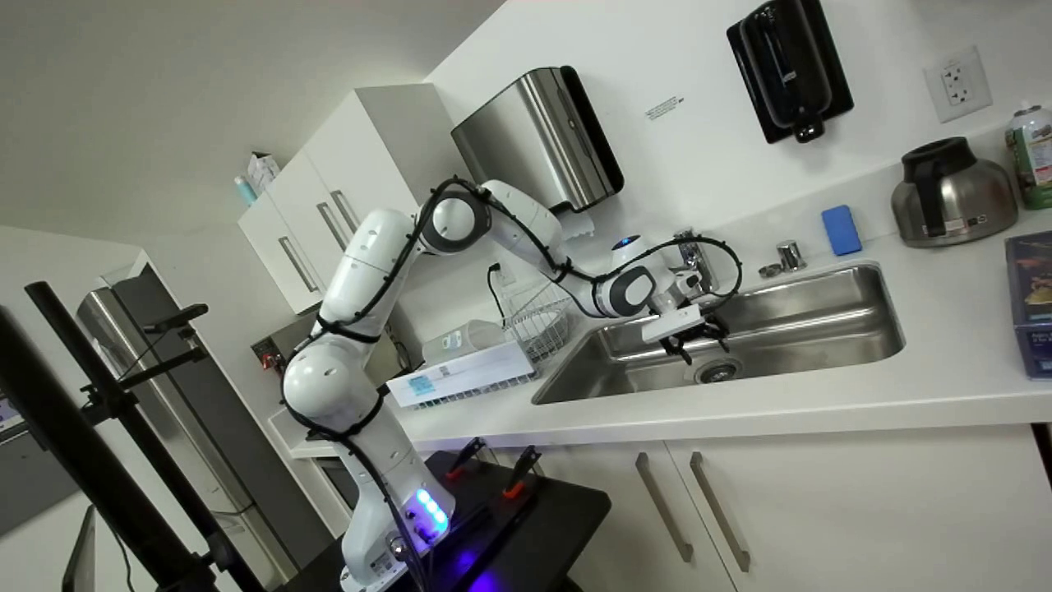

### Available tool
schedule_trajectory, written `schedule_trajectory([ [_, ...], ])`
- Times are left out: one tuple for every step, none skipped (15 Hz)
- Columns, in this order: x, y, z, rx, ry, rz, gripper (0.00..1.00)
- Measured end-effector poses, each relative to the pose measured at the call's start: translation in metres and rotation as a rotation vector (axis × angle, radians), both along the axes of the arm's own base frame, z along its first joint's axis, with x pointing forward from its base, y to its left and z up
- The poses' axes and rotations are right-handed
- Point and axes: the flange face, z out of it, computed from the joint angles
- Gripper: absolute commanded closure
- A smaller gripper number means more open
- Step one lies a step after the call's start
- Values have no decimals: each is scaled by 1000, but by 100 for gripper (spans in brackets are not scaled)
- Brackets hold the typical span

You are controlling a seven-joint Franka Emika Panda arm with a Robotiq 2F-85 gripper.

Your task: Remove the water plug in the sink

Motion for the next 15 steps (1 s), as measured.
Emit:
schedule_trajectory([
  [2, 0, -7, 0, 2, 2, 0],
  [4, 1, -13, -1, 5, 4, 0],
  [6, 2, -18, -1, 6, 6, 0],
  [8, 3, -23, -1, 7, 8, 11],
  [10, 3, -27, -1, 8, 10, 20],
  [11, 4, -31, -2, 8, 12, 32],
  [13, 5, -34, -3, 8, 15, 42],
  [15, 6, -37, -3, 7, 16, 49],
  [17, 7, -39, -3, 4, 13, 58],
  [19, 7, -41, -2, 1, 4, 61],
  [21, 8, -42, -2, -2, -5, 64],
  [23, 8, -43, -1, -5, -15, 69],
  [25, 8, -44, -1, -8, -22, 74],
  [27, 8, -46, 0, -11, -32, 74],
  [28, 8, -47, 1, -14, -39, 71],
])
